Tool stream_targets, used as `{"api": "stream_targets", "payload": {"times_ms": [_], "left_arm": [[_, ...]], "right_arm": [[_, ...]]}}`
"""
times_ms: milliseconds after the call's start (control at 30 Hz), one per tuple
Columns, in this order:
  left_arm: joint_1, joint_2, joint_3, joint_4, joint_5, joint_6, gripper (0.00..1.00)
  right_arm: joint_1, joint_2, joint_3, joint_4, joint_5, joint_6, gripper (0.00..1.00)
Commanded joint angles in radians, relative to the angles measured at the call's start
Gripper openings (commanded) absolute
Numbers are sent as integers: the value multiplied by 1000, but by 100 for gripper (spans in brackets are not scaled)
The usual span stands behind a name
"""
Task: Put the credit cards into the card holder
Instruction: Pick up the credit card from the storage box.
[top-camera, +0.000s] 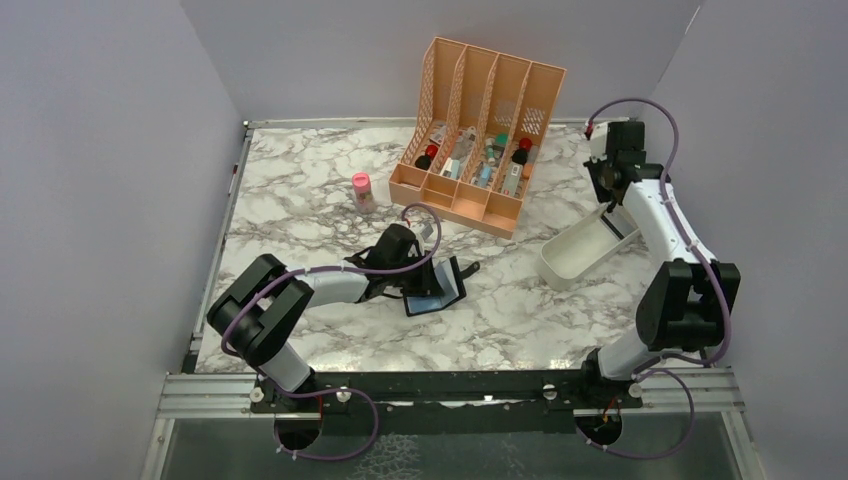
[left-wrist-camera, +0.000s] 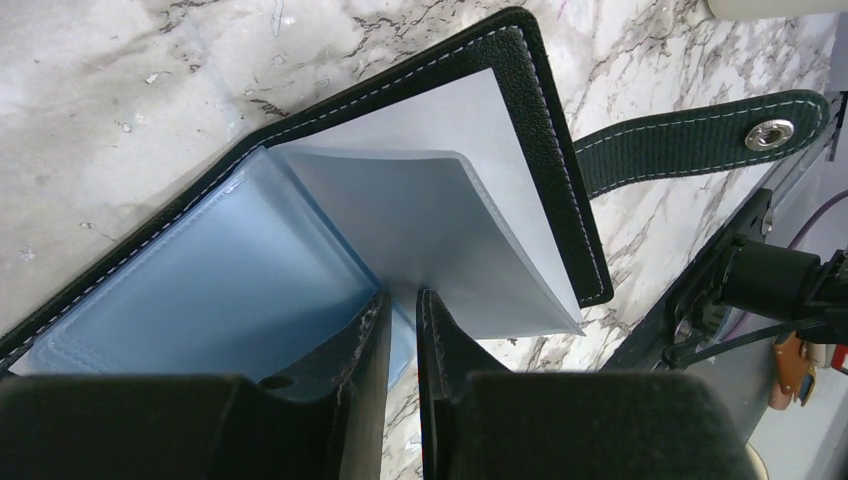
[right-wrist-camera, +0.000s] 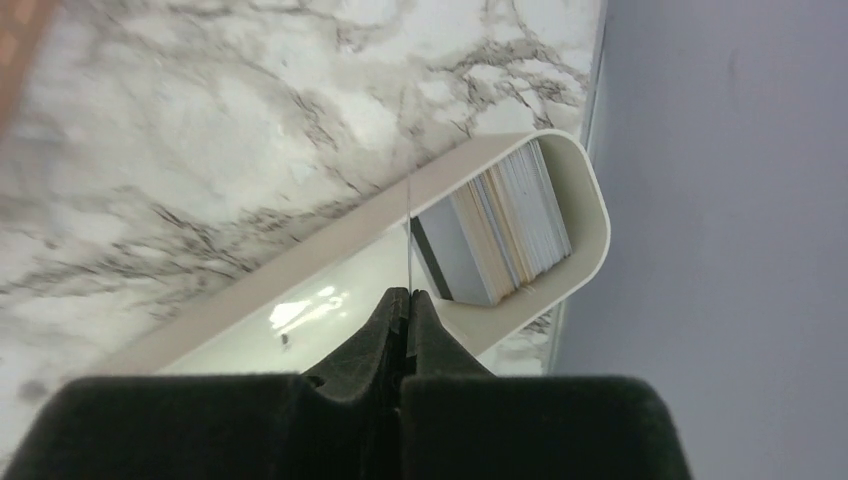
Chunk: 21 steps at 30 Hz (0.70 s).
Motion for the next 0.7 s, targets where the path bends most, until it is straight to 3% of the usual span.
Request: {"api": "stream_targets", "payload": {"times_ms": [0, 167, 267, 667], "left_arm": [[-6, 2, 15, -7, -17, 7, 19], [-5, -19, 29, -10, -13, -4, 21], [-5, -37, 42, -20, -22, -3, 22], [-5, -56, 65, -35, -62, -20, 22]], "right_arm": [[23, -22, 122, -129, -18, 232, 1], [60, -33, 206, -240, -20, 414, 1], [88, -67, 212, -252, -123, 478, 1], [309, -287, -8, -59, -528, 727, 1]]}}
